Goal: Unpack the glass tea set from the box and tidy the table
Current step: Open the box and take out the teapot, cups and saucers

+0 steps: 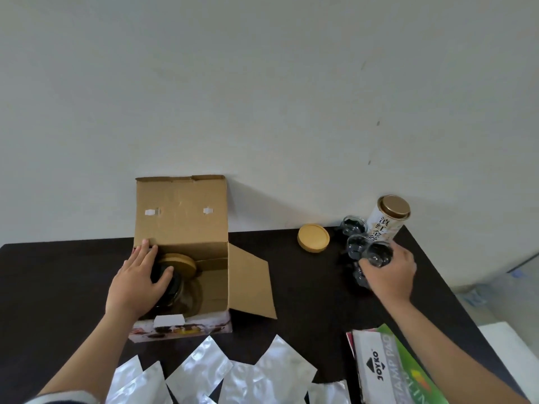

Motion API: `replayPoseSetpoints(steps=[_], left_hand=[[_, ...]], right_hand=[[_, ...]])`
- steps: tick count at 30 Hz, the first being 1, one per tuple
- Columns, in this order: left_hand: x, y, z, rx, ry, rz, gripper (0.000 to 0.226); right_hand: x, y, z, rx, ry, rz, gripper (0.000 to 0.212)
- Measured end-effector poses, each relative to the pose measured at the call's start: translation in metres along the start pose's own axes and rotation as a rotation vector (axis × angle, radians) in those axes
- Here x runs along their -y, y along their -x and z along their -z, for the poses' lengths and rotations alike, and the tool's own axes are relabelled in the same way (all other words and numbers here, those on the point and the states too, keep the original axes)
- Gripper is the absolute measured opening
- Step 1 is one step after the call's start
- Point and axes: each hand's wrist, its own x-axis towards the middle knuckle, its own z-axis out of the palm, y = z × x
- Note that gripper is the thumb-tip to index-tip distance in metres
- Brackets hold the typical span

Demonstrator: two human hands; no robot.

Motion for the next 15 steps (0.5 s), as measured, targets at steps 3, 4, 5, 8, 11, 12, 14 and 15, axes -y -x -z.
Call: replayPoseSetpoints(steps=[3,4,5,8,11,12,14,15], left_hand=[[-0.002,0.001,0.001,-0.009,-0.004,0.002,0.070],[-0.003,0.002,0.001,-0.011,-0.003,0.003,0.069],[-0.003,0.002,0.001,-0.010,0.000,0.004,0.069],[-0.003,0.002,0.000,-0.011,0.002,0.005,0.069],[-0.001,0.002,0.000,-0.015,0.004,0.008,0.069],[-0.001,0.002,-0.001,-0.015,0.006,0.010,0.069],[0.000,0.002,-0.001,-0.017,0.008,0.013,0.069],[-0.001,0.002,-0.002,-0.018,0.009,0.013,0.069]], right_hand=[[-0.029,-0.045,0.008,0.006,0.013,-0.210,0.073],[-0.038,-0.057,0.009,0.022,0.029,-0.247,0.080],[-0.046,-0.067,0.008,0.043,0.047,-0.274,0.084],[-0.064,-0.088,0.000,0.100,0.114,-0.305,0.086],[-0.076,-0.100,-0.006,0.149,0.168,-0.285,0.078],[-0.078,-0.103,-0.007,0.161,0.194,-0.277,0.073],[-0.085,-0.112,-0.012,0.181,0.246,-0.286,0.068],[-0.087,-0.116,-0.014,0.186,0.264,-0.291,0.069]])
